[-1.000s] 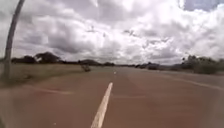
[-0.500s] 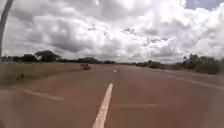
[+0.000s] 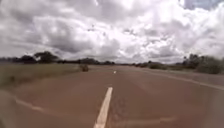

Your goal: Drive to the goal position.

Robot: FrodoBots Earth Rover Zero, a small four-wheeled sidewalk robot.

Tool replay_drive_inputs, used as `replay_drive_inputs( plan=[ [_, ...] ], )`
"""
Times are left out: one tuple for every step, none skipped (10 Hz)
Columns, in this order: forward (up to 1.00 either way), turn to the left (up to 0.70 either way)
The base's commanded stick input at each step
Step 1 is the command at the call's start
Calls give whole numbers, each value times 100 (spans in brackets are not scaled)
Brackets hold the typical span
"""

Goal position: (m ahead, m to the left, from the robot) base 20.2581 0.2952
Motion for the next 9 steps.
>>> replay_drive_inputs(
  plan=[
    [100,0],
    [100,0],
    [100,0],
    [100,0],
    [100,0],
    [100,0],
    [100,0],
    [100,0],
    [100,0]
  ],
)
